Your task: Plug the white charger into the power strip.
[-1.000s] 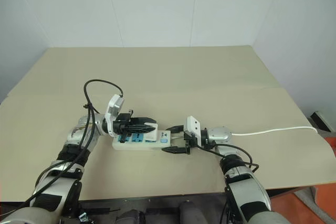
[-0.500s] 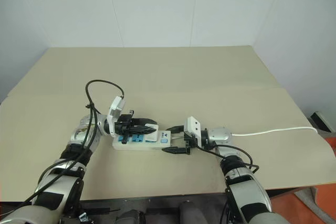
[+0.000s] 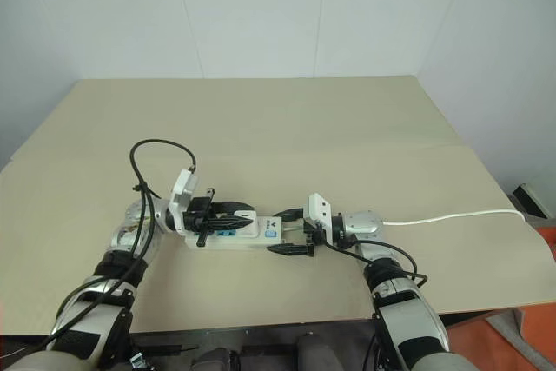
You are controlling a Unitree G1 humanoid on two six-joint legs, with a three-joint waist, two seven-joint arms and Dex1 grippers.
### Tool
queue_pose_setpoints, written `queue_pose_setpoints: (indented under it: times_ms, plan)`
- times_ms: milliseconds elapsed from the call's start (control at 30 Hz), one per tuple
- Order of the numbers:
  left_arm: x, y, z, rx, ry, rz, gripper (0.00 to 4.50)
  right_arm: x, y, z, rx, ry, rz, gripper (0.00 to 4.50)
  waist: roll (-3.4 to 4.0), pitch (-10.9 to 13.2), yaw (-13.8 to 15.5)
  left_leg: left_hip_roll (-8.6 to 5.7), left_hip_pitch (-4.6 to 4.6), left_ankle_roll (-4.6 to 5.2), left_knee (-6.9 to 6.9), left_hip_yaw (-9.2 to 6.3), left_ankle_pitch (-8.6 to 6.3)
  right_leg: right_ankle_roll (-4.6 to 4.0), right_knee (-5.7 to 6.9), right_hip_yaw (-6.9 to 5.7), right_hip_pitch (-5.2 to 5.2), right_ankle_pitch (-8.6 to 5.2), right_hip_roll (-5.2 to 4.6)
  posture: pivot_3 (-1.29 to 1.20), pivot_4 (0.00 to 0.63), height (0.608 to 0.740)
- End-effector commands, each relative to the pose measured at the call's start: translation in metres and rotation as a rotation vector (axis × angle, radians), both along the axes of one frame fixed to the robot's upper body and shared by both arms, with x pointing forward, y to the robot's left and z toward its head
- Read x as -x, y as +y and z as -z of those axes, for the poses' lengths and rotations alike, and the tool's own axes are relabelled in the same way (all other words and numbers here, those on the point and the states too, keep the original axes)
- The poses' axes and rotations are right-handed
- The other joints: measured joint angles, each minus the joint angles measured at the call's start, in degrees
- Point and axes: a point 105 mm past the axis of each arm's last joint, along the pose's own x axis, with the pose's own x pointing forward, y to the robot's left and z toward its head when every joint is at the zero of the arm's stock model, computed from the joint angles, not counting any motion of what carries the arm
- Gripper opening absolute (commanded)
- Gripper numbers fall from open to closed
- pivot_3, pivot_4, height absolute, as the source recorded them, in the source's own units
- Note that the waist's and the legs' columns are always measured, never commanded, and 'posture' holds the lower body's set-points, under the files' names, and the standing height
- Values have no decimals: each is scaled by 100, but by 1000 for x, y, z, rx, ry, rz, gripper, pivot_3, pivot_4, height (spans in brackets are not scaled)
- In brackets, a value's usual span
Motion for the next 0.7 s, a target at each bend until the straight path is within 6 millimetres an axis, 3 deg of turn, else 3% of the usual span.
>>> queue_pose_setpoints:
  times_ms: [33, 433, 700]
  plan:
    - [5, 13, 17, -79, 22, -11, 1027, 12, 0, 25, 79, 68, -36, 3402, 1, -5, -6, 0, 1, 0, -1, 0, 0, 0, 0, 0, 0, 0, 0, 0, 150, 740]
    - [17, 16, 43, -170, 3, 10, 1027, 14, -1, 25, 78, 58, -35, 3402, 14, -35, -11, 0, 15, 0, -6, 2, 0, -4, -1, 2, 10, -5, 0, 0, 150, 740]
    - [7, 18, 37, -91, 50, -64, 1027, 14, -3, 26, 83, 57, -32, 3402, 22, -44, -16, 1, 70, 2, -28, 2, -2, -6, -37, 0, 72, -11, 0, 0, 150, 740]
